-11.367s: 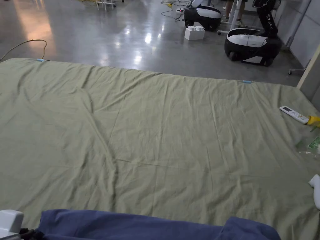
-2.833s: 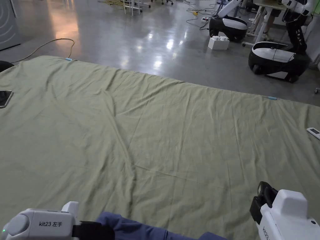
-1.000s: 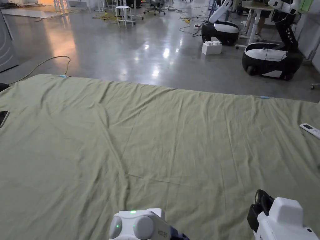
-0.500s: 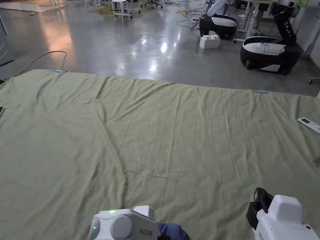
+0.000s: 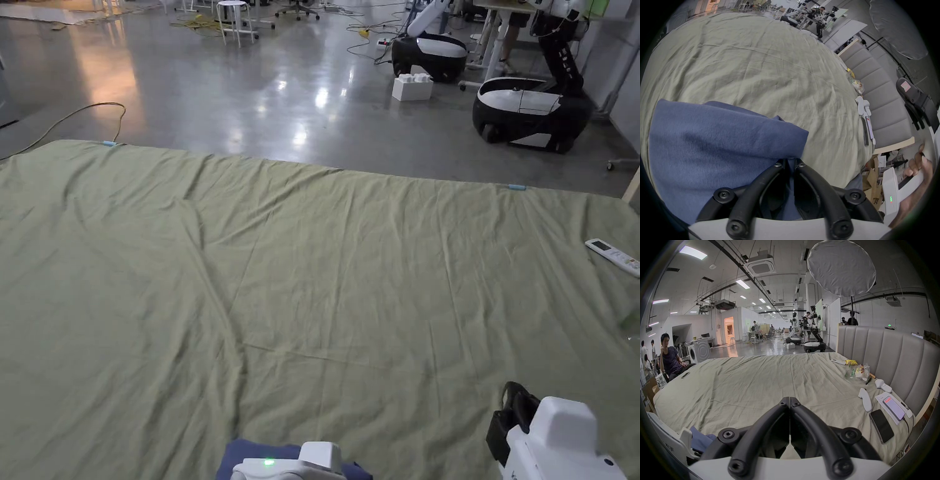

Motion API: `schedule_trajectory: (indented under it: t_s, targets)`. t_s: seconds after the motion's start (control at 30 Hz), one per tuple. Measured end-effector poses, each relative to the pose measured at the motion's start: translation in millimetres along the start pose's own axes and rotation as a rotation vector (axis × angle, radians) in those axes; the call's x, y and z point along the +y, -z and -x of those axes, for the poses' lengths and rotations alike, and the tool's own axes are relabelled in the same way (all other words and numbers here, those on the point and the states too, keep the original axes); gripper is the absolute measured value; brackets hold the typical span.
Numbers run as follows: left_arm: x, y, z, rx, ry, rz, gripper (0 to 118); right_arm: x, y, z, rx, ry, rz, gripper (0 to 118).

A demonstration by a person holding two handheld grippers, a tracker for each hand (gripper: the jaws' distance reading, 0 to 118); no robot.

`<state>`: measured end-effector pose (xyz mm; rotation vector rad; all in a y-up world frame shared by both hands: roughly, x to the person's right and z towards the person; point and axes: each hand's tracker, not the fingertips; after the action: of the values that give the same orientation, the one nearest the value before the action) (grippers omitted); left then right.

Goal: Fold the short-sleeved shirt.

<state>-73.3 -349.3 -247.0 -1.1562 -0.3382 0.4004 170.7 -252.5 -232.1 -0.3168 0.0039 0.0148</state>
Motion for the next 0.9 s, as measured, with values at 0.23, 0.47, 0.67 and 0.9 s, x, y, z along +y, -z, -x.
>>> schedule_trajectory:
  t_s: [0.23,0.47,0.67,0.9]
  targets:
    - [9,-60,6,-0.092,0.091,-0.035,10,15,-5,1,0.003,-0.023,-0.040,1]
    - [37,-136,22,-0.053,0.165,-0.326,10,35,-7,8,0.006,-0.036,-0.098,1]
    - [51,-177,23,0.309,0.336,-0.720,10,56,-6,23,0.001,-0.060,-0.167,1]
    - [60,-206,20,0.562,0.383,-1.074,10,75,-9,35,-0.022,-0.102,-0.264,1]
